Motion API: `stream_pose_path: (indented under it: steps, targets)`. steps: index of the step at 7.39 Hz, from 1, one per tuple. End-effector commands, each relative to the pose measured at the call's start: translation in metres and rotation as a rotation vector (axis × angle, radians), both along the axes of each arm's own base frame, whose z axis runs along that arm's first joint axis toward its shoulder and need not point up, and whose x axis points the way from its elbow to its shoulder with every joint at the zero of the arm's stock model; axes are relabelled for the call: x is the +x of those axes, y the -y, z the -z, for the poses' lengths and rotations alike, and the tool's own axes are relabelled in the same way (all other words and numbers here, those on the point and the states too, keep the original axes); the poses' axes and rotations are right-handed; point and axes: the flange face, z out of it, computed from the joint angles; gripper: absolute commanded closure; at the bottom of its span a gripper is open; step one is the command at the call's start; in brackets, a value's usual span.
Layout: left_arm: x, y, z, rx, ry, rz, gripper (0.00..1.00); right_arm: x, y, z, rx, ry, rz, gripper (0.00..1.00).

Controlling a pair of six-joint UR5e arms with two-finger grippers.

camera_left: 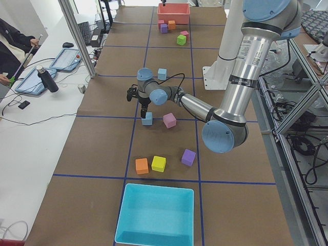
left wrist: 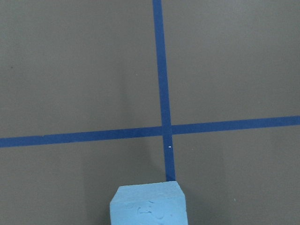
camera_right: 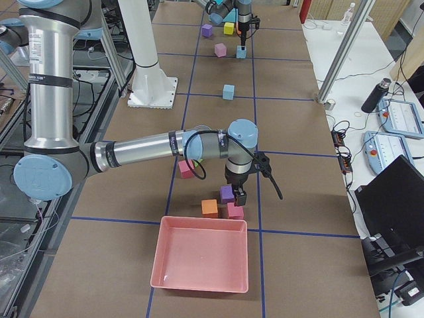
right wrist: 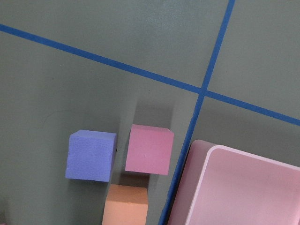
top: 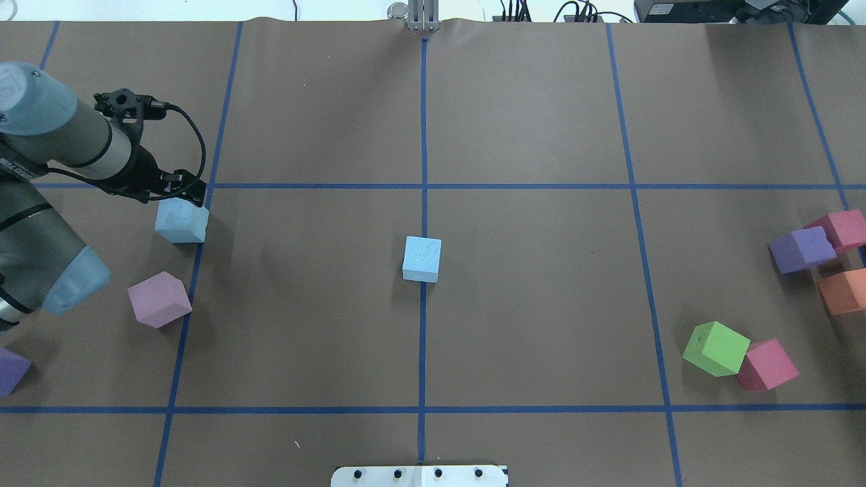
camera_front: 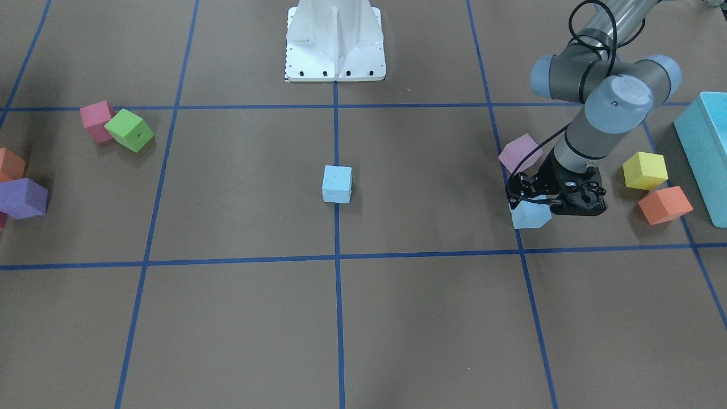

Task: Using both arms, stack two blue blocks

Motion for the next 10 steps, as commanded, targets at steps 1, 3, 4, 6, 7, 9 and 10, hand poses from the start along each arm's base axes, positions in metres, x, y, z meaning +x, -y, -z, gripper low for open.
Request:
stream_pose_path:
  steps: [1, 3, 4, 6, 7, 9, 10]
  targets:
    - [0.004, 0.0, -0.006, -0.015, 0.01, 0.0, 0.01, 0.0, 0.0, 0.0, -0.002, -0.001, -0.001, 0.0]
    - [0.009, 0.007, -0.019, -0.034, 0.029, -0.003, 0.01, 0.0, 0.001, -0.001, -0.002, -0.001, -0.001, 0.0]
    - [0.014, 0.012, -0.026, -0.042, 0.033, -0.005, 0.01, -0.001, 0.001, -0.001, -0.002, -0.001, 0.0, 0.0]
    - [0.028, 0.016, -0.028, -0.046, 0.042, -0.02, 0.04, -0.001, 0.0, -0.001, -0.003, -0.001, 0.0, 0.0]
    - [0.029, 0.015, -0.028, -0.039, 0.042, -0.03, 0.38, -0.001, 0.0, -0.001, -0.003, -0.001, 0.0, 0.0]
    - [0.027, 0.013, -0.024, -0.03, 0.037, -0.03, 0.88, -0.001, 0.0, -0.001, -0.004, -0.001, -0.001, 0.0]
    - [0.023, 0.01, -0.02, -0.026, 0.033, -0.028, 1.0, -0.001, 0.0, -0.001, -0.004, -0.001, -0.001, 0.0]
